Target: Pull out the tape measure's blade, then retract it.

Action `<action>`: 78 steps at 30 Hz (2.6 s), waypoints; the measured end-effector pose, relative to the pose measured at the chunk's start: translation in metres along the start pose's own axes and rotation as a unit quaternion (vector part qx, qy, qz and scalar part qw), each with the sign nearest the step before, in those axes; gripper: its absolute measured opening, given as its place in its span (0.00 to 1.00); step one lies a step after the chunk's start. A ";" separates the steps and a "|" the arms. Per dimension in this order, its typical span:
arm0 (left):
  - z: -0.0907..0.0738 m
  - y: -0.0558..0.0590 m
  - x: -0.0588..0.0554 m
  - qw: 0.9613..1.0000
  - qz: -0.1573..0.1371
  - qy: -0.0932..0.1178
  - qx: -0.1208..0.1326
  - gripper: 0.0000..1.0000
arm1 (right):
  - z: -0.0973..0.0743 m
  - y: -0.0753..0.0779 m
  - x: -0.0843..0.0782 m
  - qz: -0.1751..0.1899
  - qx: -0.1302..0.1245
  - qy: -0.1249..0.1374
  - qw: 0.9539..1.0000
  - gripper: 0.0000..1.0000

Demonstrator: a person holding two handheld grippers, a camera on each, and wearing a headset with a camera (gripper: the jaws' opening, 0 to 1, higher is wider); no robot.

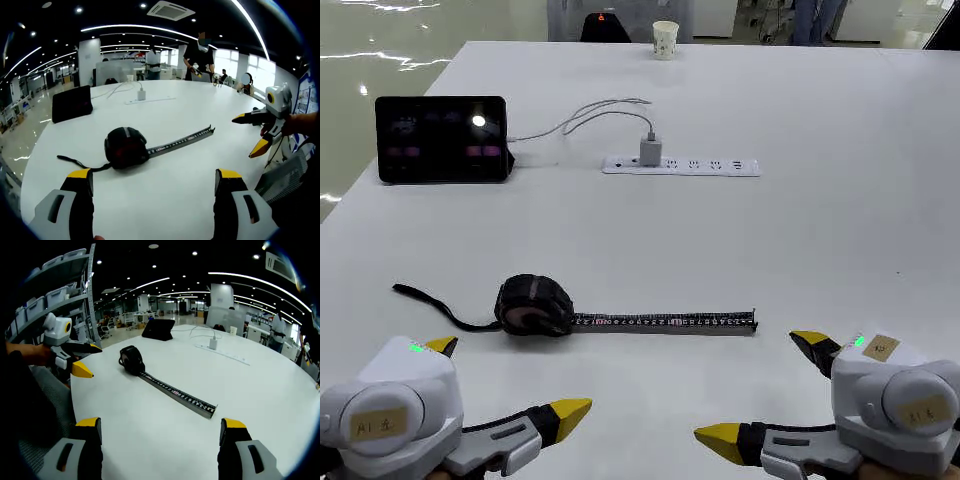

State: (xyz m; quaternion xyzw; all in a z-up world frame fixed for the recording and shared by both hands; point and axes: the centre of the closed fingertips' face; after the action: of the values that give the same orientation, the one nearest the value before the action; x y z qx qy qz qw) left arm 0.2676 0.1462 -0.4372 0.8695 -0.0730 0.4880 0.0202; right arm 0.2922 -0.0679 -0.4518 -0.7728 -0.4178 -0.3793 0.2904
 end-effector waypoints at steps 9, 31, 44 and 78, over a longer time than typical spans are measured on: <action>0.006 -0.003 0.001 1.000 -0.006 -0.001 0.009 0.99 | 0.002 0.003 -0.001 -0.012 0.028 -0.004 1.000 0.96; 0.029 -0.011 0.007 1.000 -0.011 -0.002 0.021 0.99 | 0.011 0.024 -0.011 -0.058 0.075 -0.055 0.994 0.82; 0.044 -0.015 0.012 1.000 -0.014 -0.004 0.023 0.99 | 0.017 0.041 -0.012 -0.090 0.097 -0.082 0.988 0.72; 0.082 -0.027 0.024 0.998 -0.041 -0.019 0.034 0.95 | 0.043 0.091 -0.017 -0.182 0.148 -0.164 0.958 0.46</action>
State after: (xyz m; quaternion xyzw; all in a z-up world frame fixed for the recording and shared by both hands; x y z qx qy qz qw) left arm 0.3534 0.1613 -0.4583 0.8813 -0.0209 0.4720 0.0097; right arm 0.3799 -0.0856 -0.5014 -0.6835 -0.6447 -0.2278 0.2554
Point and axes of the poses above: the centre of the closed fingertips' face, and the gripper's own axes: z roughly forward along the fingers, y roughly to its right, x roughly out of its top, and after that the axes turned 8 degrees about x, right-handed
